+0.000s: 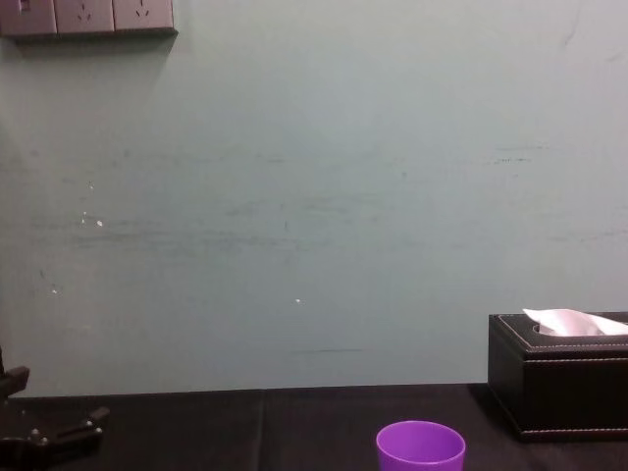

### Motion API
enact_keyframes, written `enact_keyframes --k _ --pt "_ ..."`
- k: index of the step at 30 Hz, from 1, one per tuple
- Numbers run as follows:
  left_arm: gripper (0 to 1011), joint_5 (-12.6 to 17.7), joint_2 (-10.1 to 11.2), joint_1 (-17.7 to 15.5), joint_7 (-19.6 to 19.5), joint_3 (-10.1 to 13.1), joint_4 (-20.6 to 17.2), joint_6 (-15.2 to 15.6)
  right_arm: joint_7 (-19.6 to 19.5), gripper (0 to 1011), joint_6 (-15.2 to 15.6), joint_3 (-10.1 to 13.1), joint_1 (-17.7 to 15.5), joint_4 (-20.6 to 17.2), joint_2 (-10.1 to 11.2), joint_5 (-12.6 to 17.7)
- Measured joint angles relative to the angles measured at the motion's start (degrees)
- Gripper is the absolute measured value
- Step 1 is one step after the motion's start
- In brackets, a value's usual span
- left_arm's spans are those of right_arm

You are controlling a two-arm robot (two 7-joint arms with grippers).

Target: Stack the three plastic cups sequentially using one hand.

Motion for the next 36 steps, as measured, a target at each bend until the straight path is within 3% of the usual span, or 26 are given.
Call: enact_keyframes --k 10,18,25,36 --pt "1011 0.0 0.0 0.0 0.0 0.0 0.0 0.0 -3.52 735 1.67 3.89 -3.21 -6.55 1.1 1.6" --pt "1011 0.0 0.0 0.0 0.0 0.0 0.0 0.0 -6.54 735 4.96 5.62 -2.2 -10.33 0.31 2.36" --pt "1011 0.0 0.0 0.0 0.0 0.0 0.0 0.0 -8.02 735 7.2 4.6 1.21 -11.43 -1.34 1.79" --pt "1011 0.0 0.0 0.0 0.0 0.0 0.0 0.0 -9.97 734 10.59 0.13 7.75 -10.33 -5.24 -0.9"
